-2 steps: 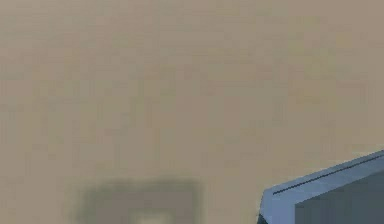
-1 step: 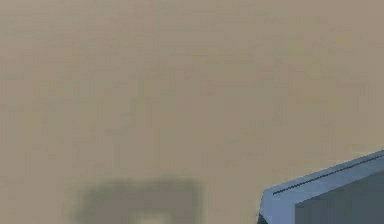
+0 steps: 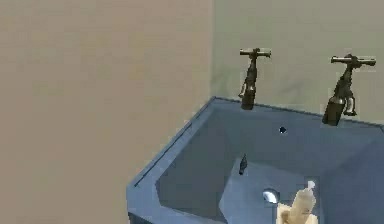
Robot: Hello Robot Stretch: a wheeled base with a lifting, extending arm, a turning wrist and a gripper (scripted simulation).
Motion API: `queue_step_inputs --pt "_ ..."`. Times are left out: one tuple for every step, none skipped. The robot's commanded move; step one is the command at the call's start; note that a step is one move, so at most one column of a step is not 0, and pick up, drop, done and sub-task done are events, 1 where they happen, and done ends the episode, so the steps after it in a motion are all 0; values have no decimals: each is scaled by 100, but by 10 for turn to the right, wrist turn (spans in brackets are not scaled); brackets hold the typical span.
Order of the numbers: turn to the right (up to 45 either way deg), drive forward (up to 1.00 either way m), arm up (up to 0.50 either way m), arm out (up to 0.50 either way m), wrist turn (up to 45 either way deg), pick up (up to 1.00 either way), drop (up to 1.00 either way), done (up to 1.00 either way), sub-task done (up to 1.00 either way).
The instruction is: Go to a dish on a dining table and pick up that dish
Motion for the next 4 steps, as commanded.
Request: queue_step_inputs --pt "450 0 0 0 0 0 0 0 0" --pt "450 0 0 0 0 0 0 0 0" --pt "450 0 0 0 0 0 0 0 0" --pt "240 0 0 0 0 0 0 0 0"
